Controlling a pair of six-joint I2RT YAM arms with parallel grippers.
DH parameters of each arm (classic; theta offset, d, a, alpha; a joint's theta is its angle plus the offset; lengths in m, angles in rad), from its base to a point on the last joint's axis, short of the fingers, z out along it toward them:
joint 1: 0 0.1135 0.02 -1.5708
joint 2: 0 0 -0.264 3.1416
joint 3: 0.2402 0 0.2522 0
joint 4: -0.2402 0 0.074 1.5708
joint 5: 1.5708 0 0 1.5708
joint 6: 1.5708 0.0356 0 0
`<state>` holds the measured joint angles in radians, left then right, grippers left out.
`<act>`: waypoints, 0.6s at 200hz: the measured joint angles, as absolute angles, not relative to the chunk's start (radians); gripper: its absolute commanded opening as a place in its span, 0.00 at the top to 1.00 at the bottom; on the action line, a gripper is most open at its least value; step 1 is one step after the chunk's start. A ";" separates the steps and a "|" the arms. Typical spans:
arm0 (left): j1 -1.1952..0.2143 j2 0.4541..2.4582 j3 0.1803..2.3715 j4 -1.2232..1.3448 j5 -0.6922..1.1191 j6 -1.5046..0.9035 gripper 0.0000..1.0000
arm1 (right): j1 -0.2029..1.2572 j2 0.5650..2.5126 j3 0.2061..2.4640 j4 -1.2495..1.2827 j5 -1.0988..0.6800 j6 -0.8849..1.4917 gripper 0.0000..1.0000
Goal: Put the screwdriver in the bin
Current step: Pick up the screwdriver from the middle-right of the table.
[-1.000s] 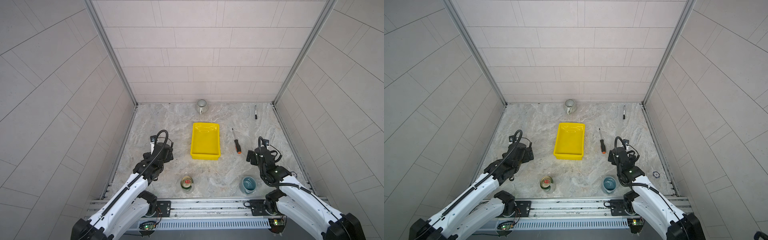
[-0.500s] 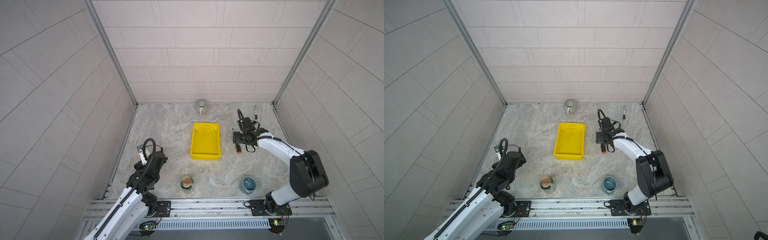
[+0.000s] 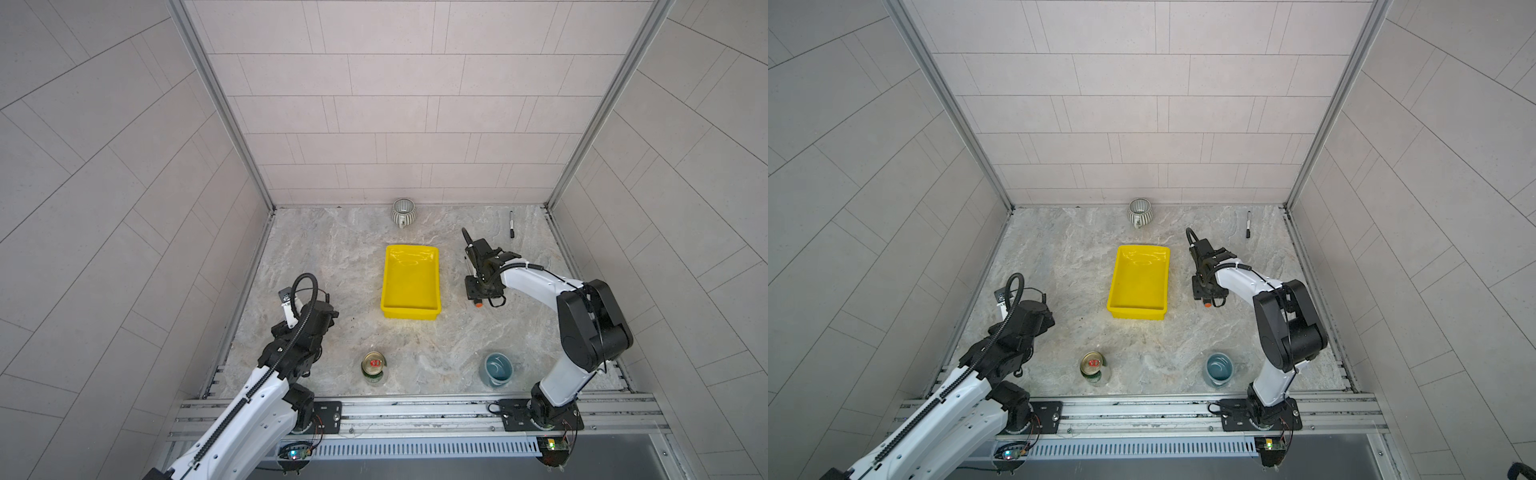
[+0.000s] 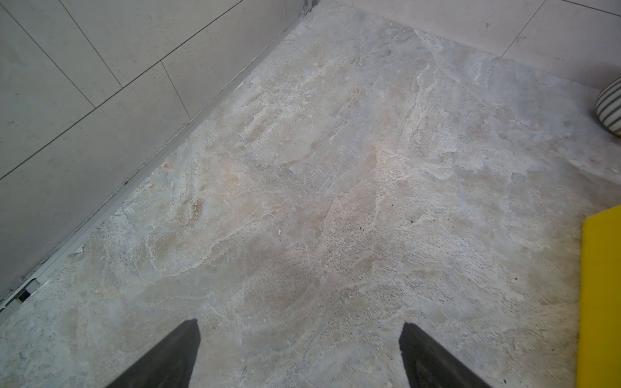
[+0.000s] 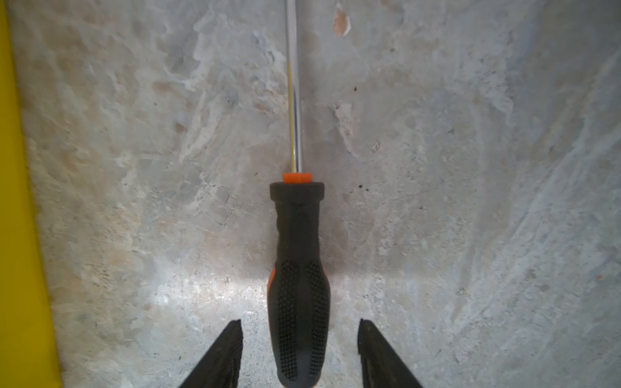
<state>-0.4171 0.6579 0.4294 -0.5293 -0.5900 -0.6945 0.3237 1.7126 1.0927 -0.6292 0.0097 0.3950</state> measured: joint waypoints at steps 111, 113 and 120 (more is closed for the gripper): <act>-0.431 1.035 0.512 -0.170 -0.157 -0.442 0.00 | 0.324 1.758 1.067 -0.561 0.031 0.392 0.64; -0.431 1.048 0.524 -0.171 -0.152 -0.436 0.00 | 0.324 1.758 1.065 -0.559 0.031 0.392 0.65; -0.433 1.083 0.562 -0.170 -0.140 -0.415 0.00 | 0.324 1.758 1.060 -0.552 0.033 0.393 0.68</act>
<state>-0.4328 1.0828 0.5621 -0.1696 -0.1402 -0.4149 0.3237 1.7576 1.0595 -0.5518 0.0330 0.3927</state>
